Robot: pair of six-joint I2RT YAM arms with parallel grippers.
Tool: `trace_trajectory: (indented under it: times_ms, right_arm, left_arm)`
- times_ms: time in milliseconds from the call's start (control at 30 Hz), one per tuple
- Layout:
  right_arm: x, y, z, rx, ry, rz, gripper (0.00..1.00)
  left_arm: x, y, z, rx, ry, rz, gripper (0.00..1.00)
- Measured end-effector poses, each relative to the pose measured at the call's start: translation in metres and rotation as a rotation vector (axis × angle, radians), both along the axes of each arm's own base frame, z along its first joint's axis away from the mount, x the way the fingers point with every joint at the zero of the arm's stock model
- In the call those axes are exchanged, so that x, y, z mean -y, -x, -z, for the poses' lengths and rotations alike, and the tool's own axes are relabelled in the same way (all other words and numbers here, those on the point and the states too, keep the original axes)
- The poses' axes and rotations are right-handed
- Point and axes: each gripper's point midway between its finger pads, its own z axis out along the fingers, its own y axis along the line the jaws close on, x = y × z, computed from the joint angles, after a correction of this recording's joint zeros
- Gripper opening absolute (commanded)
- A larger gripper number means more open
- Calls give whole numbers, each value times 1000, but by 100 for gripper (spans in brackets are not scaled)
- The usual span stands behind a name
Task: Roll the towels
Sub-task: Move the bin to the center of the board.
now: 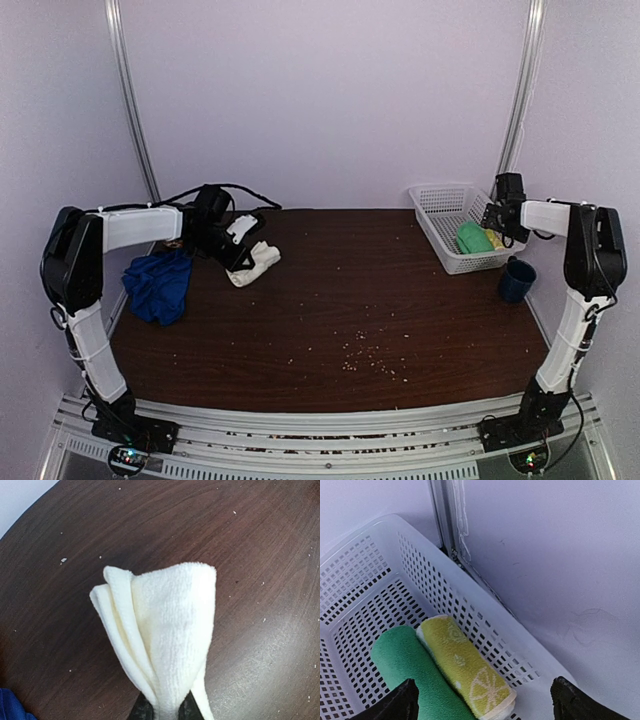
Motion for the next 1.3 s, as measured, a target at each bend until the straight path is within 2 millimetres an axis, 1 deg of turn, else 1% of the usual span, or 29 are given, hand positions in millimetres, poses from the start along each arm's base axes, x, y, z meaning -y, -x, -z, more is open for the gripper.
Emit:
trace_trajectory:
  times_ms: [200, 333, 433, 467, 500, 567, 667, 733, 800, 900, 933, 967, 1100, 1167, 1267, 1300]
  right_arm:
    - [30, 5, -1, 5, -4, 58, 92]
    - [46, 5, 0, 11, -10, 90, 90]
    - [57, 6, 11, -4, -26, 110, 84]
    - [59, 6, 17, -11, -36, 111, 81]
    - [60, 5, 22, -20, -45, 107, 76]
    - [58, 3, 34, -37, -71, 88, 69]
    - [51, -1, 46, -51, -118, 45, 57]
    - [46, -2, 48, -53, -141, 17, 44]
    - [43, -2, 50, -63, -156, -10, 39]
    - [33, 2, 51, -76, -196, -58, 34]
    - [30, 3, 52, -81, -201, -73, 30]
    - [27, 4, 52, -88, -207, -89, 29]
    - [10, 7, 54, -110, -204, -123, 29]
    - [-4, 10, 53, -110, -212, -133, 29]
    - [-32, 13, 49, -97, -206, -159, 29]
    - [-47, 13, 48, -87, -206, -180, 30]
  left_arm:
    - [-3, 6, 10, -4, -7, 8, 0]
    - [-2, 5, 11, 0, -4, 9, 0]
    - [-2, 5, 11, 4, 0, 10, 0]
    - [-2, 5, 12, 6, 1, 10, 0]
    - [-2, 5, 12, 5, 0, 10, 0]
    - [-2, 6, 13, 2, -1, 10, 0]
    - [-2, 7, 15, -1, -2, 11, 0]
    - [-3, 8, 16, -3, -2, 11, 0]
    - [-2, 8, 16, -3, 0, 12, 0]
    - [-2, 7, 16, -1, 2, 13, 0]
    - [-2, 7, 16, -1, 3, 13, 0]
    - [-1, 7, 16, -1, 4, 14, 0]
    - [-1, 7, 15, -1, 4, 14, 0]
    - [-2, 7, 16, 0, 1, 11, 0]
    - [-4, 6, 16, 3, -7, 4, 0]
    - [-5, 5, 15, 4, -12, -3, 0]
